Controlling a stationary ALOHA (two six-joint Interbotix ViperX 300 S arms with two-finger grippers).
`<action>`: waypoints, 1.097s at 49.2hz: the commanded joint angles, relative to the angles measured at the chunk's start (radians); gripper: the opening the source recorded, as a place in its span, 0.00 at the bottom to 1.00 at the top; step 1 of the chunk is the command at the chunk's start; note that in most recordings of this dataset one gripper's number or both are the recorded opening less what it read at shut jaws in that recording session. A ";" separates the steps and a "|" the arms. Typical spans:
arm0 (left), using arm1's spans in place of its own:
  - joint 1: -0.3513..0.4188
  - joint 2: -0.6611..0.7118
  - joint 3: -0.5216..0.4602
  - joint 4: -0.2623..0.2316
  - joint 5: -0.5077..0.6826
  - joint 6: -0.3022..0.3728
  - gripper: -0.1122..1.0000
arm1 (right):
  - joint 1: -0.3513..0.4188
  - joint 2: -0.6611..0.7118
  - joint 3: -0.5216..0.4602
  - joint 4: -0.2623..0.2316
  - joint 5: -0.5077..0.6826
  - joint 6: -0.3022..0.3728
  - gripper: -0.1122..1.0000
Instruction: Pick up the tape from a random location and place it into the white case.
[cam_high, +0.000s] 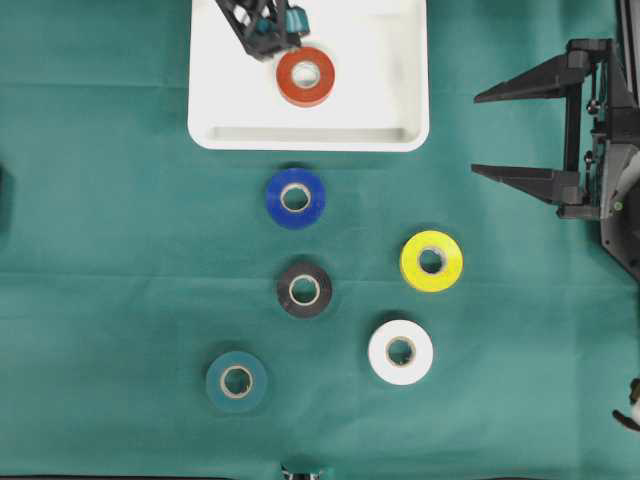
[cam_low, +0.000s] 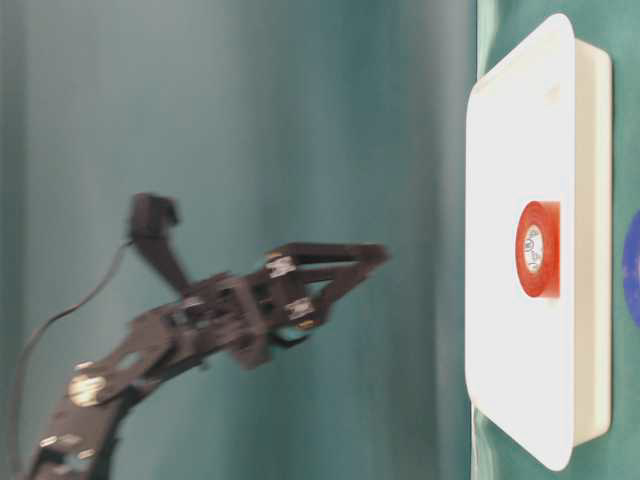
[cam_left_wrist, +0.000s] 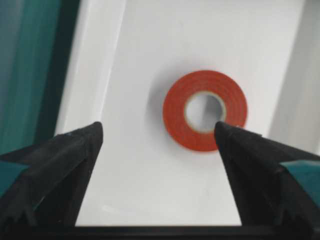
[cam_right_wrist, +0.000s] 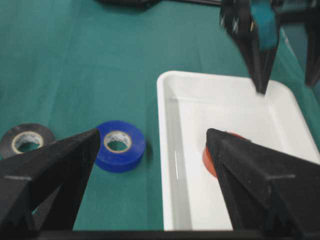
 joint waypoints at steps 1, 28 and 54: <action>-0.003 -0.060 -0.049 0.003 0.055 0.012 0.99 | -0.002 0.003 -0.032 0.000 0.000 -0.002 0.91; -0.029 -0.166 -0.034 0.000 0.104 0.031 0.99 | -0.002 0.003 -0.041 0.000 0.008 0.000 0.91; -0.302 -0.199 0.025 0.000 0.103 0.021 0.99 | -0.002 0.003 -0.049 0.000 0.014 0.002 0.91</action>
